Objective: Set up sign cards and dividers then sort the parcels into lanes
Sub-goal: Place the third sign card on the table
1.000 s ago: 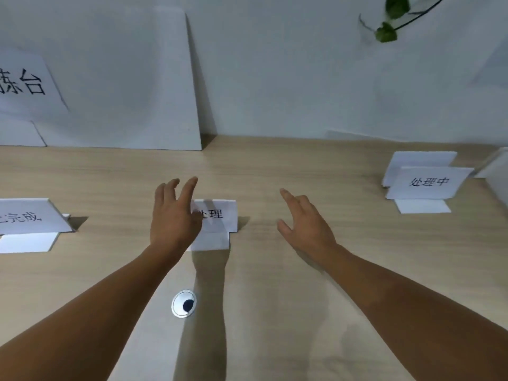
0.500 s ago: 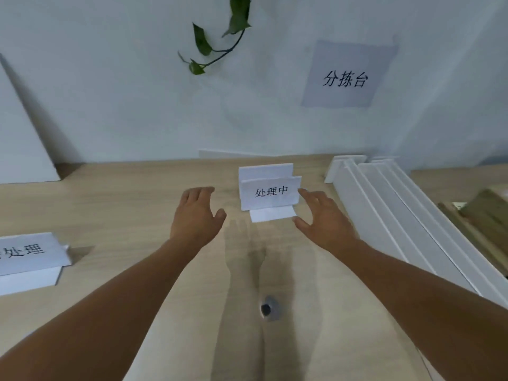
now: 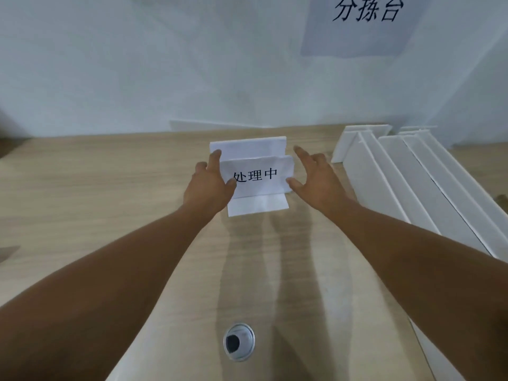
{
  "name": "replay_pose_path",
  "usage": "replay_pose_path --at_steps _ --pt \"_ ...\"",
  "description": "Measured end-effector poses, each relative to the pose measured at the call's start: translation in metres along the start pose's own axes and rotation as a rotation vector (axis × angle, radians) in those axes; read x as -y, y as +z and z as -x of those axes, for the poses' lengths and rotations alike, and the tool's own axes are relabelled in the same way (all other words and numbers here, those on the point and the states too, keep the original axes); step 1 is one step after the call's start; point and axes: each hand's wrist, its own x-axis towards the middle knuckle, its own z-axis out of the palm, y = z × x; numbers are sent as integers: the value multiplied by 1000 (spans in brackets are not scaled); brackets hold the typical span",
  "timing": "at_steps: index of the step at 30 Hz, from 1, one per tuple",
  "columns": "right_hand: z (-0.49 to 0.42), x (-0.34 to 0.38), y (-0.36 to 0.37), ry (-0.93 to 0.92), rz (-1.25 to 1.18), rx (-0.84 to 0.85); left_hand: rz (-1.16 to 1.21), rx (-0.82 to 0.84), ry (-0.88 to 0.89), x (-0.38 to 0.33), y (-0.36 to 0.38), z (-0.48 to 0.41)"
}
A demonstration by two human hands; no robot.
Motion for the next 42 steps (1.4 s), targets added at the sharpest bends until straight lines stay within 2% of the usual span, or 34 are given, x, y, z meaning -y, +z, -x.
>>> replay_pose_path --at_steps 4,8,15,21,31,36,42 --pt "-6 1 24 -38 -10 64 82 10 -9 2 20 -1" --pt "7 4 25 -36 7 24 109 -28 14 0 18 11" --pt "51 38 2 -87 2 -76 124 -84 53 3 -29 51" --pt "93 119 23 -120 -49 -43 114 -127 -9 60 -86 96" --pt "112 249 109 -192 -116 59 81 -186 -151 192 -159 128" --pt "117 276 139 -211 -57 49 99 -179 -176 230 -162 132" --pt "117 275 151 -182 -4 6 151 -148 -170 242 -148 132"
